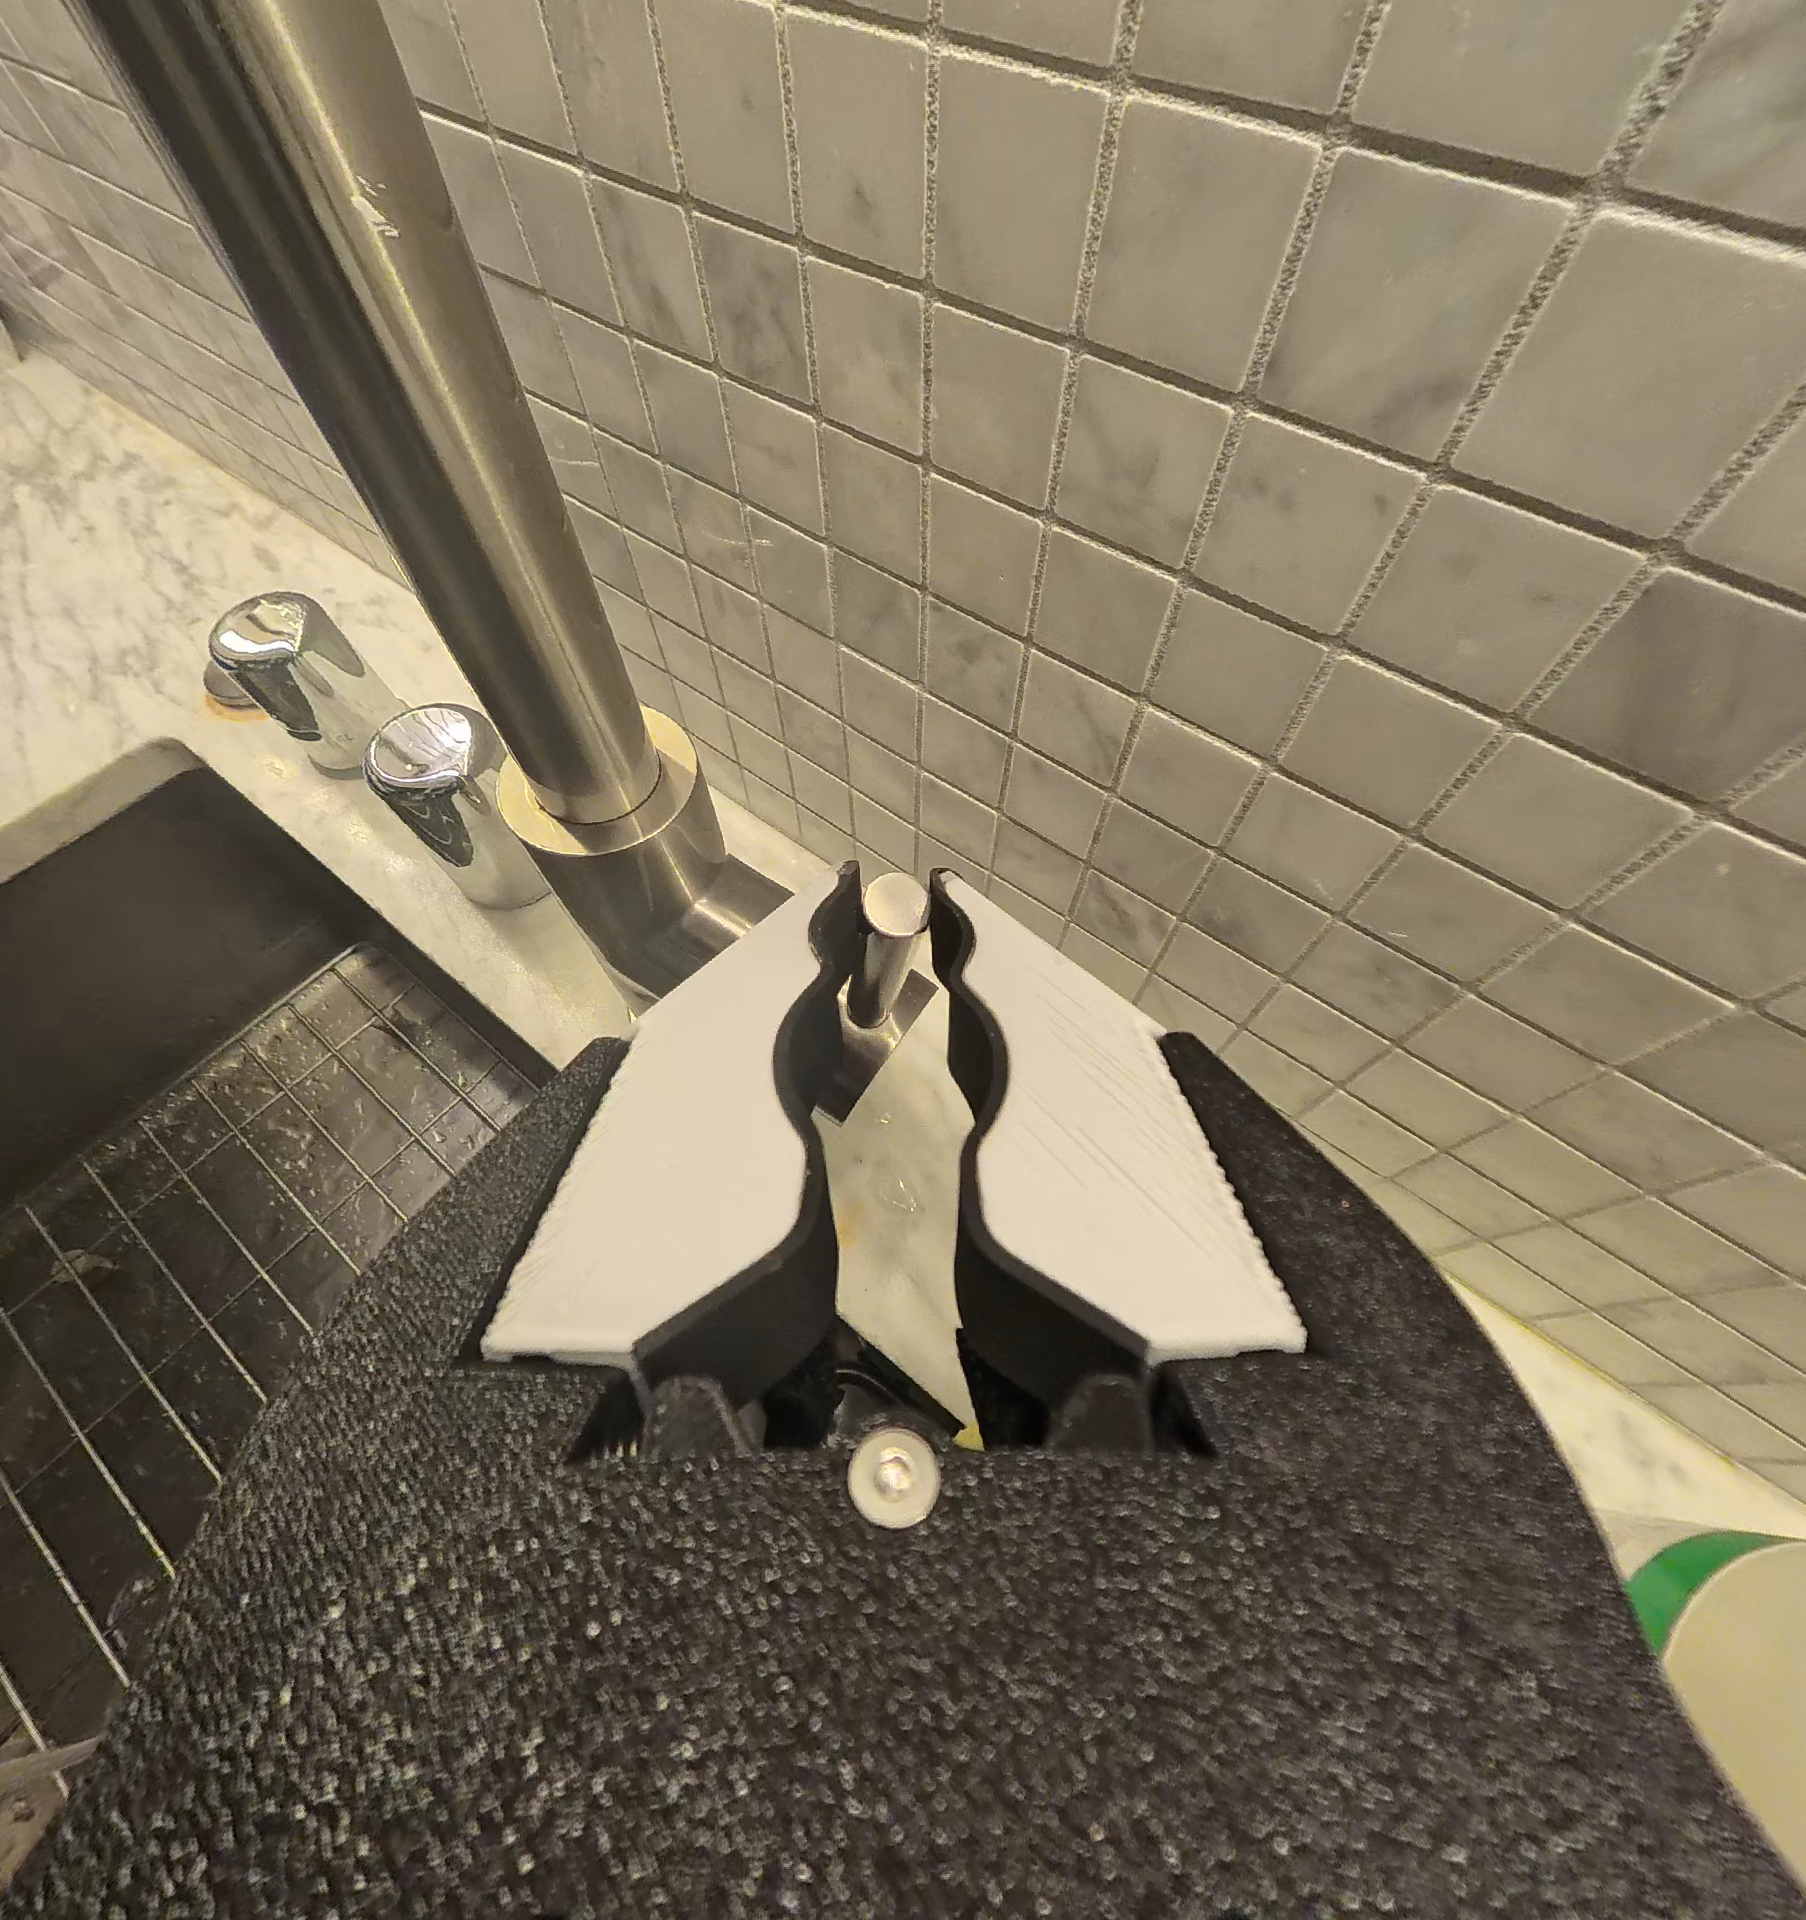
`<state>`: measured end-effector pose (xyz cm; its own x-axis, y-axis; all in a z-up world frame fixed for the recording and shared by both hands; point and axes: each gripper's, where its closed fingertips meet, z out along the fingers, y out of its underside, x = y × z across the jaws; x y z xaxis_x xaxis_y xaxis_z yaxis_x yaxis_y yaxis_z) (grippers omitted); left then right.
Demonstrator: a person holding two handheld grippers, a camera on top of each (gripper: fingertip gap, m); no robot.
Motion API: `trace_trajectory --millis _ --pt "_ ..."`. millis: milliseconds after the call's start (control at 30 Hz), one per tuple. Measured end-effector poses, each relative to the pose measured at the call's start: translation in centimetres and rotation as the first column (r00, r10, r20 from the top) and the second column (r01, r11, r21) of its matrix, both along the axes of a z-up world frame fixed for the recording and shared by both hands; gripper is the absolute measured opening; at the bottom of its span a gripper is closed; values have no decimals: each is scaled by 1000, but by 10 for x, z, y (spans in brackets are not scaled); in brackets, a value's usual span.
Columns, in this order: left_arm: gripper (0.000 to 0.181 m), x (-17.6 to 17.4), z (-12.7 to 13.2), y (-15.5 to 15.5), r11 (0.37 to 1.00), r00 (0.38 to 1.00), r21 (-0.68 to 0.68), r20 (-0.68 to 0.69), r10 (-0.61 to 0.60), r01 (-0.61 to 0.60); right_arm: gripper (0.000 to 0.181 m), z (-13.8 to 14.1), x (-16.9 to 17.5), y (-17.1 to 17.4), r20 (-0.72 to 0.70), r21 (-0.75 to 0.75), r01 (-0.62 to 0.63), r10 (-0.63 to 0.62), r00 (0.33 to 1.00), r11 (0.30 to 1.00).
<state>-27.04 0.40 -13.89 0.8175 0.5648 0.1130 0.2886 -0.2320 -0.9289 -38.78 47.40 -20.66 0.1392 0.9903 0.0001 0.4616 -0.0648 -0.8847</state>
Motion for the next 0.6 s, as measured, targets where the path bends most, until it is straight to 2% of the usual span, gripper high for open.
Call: trace_trajectory --millis 600 --pt "79 0 -4 -4 1000 1000 -7 8 15 -15 14 -5 6 7 -3 -36 16 -16 1000 999"
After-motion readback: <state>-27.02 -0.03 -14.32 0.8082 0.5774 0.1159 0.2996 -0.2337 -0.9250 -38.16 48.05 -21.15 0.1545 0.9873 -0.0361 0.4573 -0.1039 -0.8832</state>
